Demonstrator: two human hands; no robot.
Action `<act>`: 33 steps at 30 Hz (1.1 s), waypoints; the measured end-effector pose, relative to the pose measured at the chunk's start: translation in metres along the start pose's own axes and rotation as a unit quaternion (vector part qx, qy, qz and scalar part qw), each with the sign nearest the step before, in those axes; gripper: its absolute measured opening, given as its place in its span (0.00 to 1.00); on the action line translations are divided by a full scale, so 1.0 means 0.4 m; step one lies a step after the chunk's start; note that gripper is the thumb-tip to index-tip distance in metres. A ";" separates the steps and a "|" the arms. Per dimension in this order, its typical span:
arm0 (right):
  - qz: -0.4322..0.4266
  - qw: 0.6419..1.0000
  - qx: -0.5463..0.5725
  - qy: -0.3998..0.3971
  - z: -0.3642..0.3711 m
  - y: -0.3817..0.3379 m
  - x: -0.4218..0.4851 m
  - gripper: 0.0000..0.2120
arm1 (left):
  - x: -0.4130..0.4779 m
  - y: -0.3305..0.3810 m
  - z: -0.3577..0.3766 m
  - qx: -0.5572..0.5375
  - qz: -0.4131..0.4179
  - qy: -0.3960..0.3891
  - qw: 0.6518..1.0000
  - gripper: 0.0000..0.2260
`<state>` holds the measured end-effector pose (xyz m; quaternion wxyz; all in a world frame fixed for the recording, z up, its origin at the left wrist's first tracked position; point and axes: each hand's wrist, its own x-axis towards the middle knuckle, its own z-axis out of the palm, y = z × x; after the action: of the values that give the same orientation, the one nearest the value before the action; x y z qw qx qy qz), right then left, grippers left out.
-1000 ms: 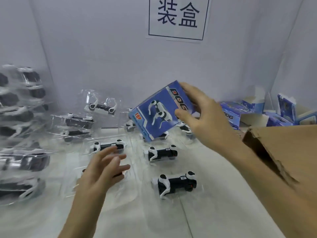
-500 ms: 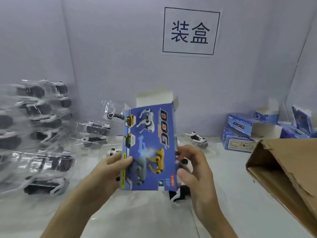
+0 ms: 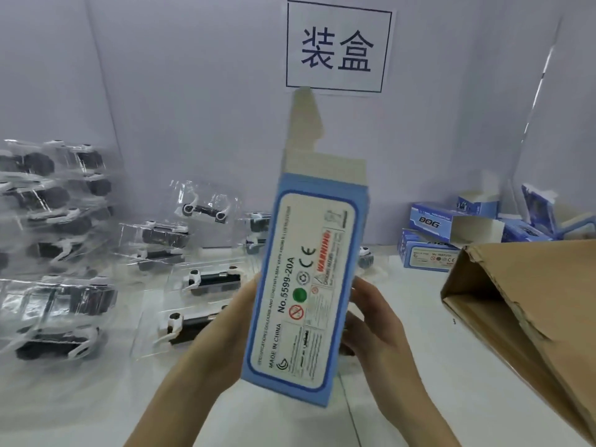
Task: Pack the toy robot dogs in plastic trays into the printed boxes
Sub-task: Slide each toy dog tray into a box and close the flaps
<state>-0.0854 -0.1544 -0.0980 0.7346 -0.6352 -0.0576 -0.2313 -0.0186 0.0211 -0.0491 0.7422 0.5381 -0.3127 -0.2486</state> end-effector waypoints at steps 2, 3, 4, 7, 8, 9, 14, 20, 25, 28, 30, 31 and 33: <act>-0.001 0.999 0.004 0.033 0.001 0.003 -0.003 0.18 | 0.003 -0.005 0.023 0.034 -0.022 0.084 0.996 0.36; -0.005 0.999 0.013 0.052 -0.001 0.004 -0.006 0.18 | 0.003 -0.020 0.026 0.062 -0.030 0.128 0.989 0.35; -0.007 0.998 0.026 0.063 -0.003 0.007 -0.009 0.19 | 0.000 -0.035 0.033 0.085 -0.030 0.163 0.983 0.32; 0.014 0.994 0.079 0.080 0.003 0.014 -0.012 0.14 | -0.011 -0.062 0.054 0.142 0.024 0.217 0.965 0.26; 0.020 0.992 0.084 0.093 0.004 0.019 -0.013 0.11 | -0.011 -0.059 0.064 0.155 0.039 0.203 0.966 0.27; 0.025 0.991 0.079 0.104 0.002 0.027 -0.010 0.07 | -0.018 -0.055 0.069 0.177 0.048 0.178 0.967 0.31; -0.009 0.992 0.009 0.125 -0.011 0.066 -0.008 0.11 | -0.043 -0.041 0.064 0.328 0.025 0.089 0.940 0.57; -0.101 0.988 -0.119 0.009 -0.078 0.022 -0.004 0.22 | -0.091 -0.003 0.004 0.345 0.070 0.085 0.932 0.48; -0.080 0.949 -0.291 -0.089 -0.180 -0.025 0.051 0.18 | -0.184 0.048 -0.135 0.417 0.033 0.001 0.908 0.50; -0.036 0.898 -0.402 -0.176 -0.194 -0.014 0.079 0.30 | -0.221 0.046 -0.199 0.434 -0.012 -0.025 0.900 0.51; 0.005 0.870 -0.442 -0.219 -0.188 0.011 0.088 0.37 | -0.236 0.036 -0.226 0.447 -0.054 -0.022 0.893 0.53; 0.024 0.856 -0.459 -0.238 -0.186 0.023 0.088 0.39 | -0.242 0.027 -0.239 0.461 -0.065 -0.017 0.885 0.54; 0.041 0.833 -0.491 -0.251 -0.189 0.035 0.083 0.40 | -0.254 0.010 -0.264 0.506 -0.083 0.000 0.859 0.56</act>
<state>-0.0660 -0.2346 -0.1121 0.2952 -0.9504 -0.0931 -0.0310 -0.0102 0.1619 -0.0889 0.3445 0.8635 -0.3494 -0.1167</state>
